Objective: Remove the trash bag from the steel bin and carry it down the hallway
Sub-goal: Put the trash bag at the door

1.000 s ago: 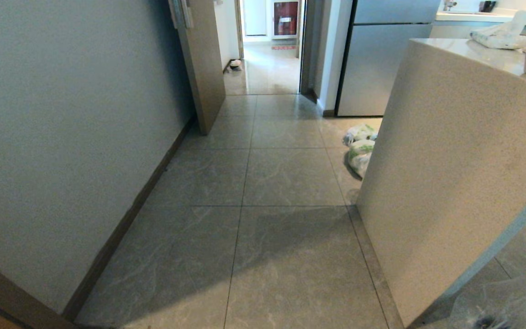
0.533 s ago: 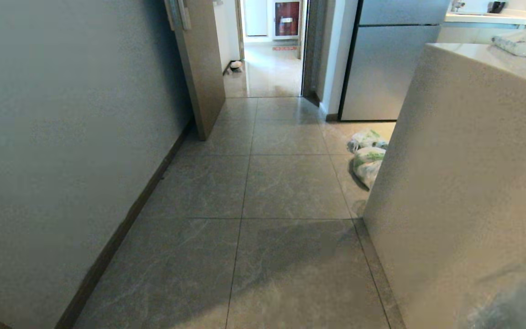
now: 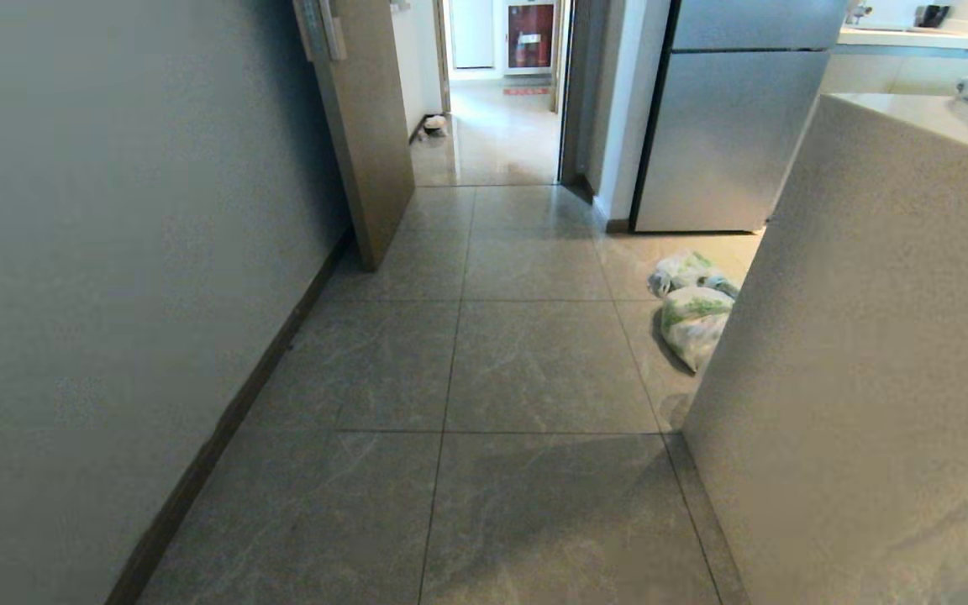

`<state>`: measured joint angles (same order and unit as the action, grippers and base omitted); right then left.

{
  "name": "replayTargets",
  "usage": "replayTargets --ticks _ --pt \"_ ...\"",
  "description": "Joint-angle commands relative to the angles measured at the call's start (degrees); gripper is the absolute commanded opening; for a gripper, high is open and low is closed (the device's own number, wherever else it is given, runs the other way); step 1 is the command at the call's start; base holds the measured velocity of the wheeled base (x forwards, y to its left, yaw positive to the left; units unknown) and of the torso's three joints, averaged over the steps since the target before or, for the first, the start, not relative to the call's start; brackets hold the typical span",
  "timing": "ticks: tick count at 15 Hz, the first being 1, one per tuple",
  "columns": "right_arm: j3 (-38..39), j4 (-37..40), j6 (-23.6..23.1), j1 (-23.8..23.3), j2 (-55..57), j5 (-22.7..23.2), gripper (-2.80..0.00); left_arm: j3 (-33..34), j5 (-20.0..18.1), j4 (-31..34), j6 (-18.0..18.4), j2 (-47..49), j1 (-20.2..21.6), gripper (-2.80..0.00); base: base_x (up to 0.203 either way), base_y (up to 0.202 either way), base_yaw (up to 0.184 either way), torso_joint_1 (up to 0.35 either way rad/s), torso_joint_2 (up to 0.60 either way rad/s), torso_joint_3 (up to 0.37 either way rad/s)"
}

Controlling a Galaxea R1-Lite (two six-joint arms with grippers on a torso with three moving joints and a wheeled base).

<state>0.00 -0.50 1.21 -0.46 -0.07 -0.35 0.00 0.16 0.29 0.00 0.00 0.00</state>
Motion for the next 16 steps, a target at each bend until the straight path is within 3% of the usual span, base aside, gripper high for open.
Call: replayTargets --ticks 1,16 --pt "0.09 0.00 0.02 -0.03 0.07 -0.01 -2.80 0.00 0.02 -0.03 0.00 0.00 0.00 -2.80 0.189 0.000 -0.001 0.006 0.01 0.003" --pt "0.09 -0.03 0.02 0.02 0.07 -0.01 -2.80 0.00 0.02 -0.03 0.00 0.00 0.00 -2.80 0.190 0.000 0.000 0.003 0.00 0.003"
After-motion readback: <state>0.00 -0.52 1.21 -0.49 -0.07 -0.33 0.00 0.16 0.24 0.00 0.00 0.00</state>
